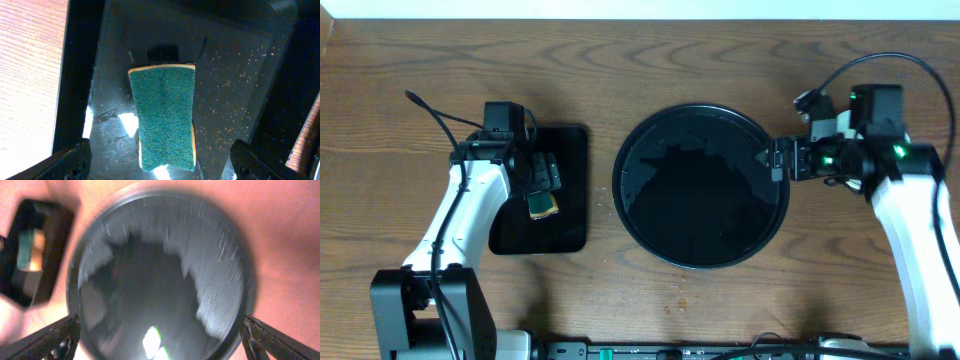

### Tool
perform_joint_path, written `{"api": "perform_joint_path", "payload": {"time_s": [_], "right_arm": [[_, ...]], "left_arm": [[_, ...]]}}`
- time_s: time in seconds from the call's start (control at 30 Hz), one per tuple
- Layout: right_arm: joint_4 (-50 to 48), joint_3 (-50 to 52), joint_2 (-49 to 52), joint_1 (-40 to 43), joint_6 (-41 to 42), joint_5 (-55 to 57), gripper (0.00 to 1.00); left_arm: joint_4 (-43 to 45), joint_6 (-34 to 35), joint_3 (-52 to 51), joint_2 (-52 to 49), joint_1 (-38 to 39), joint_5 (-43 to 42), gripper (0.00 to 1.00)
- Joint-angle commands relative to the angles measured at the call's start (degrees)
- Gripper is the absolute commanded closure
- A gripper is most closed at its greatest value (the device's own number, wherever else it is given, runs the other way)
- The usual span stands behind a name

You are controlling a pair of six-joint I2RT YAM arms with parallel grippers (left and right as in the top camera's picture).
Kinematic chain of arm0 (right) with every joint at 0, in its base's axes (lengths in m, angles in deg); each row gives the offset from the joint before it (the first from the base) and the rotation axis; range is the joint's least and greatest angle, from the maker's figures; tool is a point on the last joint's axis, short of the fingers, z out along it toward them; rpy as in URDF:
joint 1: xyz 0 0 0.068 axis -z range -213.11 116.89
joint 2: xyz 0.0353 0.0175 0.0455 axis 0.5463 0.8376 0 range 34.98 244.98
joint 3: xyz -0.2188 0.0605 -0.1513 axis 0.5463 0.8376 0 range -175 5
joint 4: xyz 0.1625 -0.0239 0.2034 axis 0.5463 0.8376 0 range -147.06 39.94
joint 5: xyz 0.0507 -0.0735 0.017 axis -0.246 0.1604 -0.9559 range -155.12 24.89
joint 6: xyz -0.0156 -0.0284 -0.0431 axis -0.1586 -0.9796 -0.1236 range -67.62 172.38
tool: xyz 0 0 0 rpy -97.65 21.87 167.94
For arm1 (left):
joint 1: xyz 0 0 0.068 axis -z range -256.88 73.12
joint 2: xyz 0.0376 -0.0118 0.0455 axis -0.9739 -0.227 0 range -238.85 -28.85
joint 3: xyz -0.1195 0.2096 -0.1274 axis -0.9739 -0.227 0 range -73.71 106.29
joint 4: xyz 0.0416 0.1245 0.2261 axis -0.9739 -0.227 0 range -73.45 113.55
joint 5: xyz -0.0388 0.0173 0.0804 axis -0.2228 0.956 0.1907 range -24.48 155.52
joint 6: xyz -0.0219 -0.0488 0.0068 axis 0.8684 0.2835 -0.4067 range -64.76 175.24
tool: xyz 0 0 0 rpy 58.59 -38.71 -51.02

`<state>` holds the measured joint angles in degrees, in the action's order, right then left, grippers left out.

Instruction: Clean dirty plates on tray and stack at the side

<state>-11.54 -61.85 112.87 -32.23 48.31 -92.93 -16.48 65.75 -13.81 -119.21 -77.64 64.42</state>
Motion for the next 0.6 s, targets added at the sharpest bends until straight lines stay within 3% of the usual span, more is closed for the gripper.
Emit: {"api": "perform_joint_path", "payload": {"time_s": [0.0, 0.1, 0.27, 0.4, 0.57], "right_arm": [[-7.34, 3.39, -12.76, -0.81, -0.74, 0.83, 0.01], [-21.11, 11.91, -27.63, -0.96, -0.74, 1.99, 0.01], [-34.53, 25.35, -48.92, -0.96, -0.74, 8.66, 0.01], [-40.19, 36.13, -65.07, -0.96, -0.74, 15.17, 0.01], [-42.80, 48.02, -77.07, -0.98, -0.26, 16.37, 0.01]], "left_arm": [[-0.13, -0.11, -0.44, -0.22, -0.31, 0.31, 0.11], [-0.13, -0.11, -0.44, -0.22, -0.31, 0.31, 0.11], [-0.13, -0.11, -0.44, -0.22, -0.31, 0.31, 0.11], [-0.13, -0.11, -0.44, -0.22, -0.31, 0.31, 0.11], [-0.13, -0.11, -0.44, -0.22, -0.31, 0.31, 0.11]]}}
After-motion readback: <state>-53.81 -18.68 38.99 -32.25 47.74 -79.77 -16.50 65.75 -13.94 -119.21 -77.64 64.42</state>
